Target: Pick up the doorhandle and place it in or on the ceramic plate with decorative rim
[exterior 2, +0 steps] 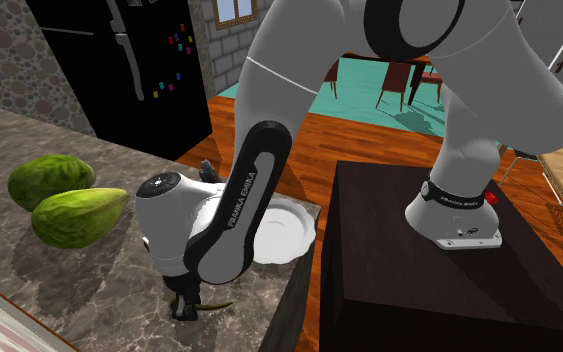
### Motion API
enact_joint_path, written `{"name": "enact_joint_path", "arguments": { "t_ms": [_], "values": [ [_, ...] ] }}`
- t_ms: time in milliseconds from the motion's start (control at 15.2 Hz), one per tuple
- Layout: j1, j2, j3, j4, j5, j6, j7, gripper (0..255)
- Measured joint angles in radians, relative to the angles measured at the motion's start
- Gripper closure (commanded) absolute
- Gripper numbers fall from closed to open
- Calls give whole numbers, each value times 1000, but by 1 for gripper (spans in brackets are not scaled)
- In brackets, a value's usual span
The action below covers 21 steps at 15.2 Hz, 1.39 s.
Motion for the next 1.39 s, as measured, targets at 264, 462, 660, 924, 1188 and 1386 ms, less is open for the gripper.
{"name": "enact_joint_path", "arguments": {
  "t_ms": [264, 462, 660, 924, 1188, 1386],
  "values": [
    [-2, -36, 6, -19, 3, -19, 1, 255],
    [-4, -74, 9, -39, 5, -37, 3, 255],
    [-8, -109, 12, -48, 7, -63, 4, 255],
    [-10, -156, 16, -67, 10, -91, 8, 255],
    [-22, -203, 21, -95, 15, -111, 1, 255],
    [-66, -263, 29, -198, 30, -74, -44, 255]
  ]
}}
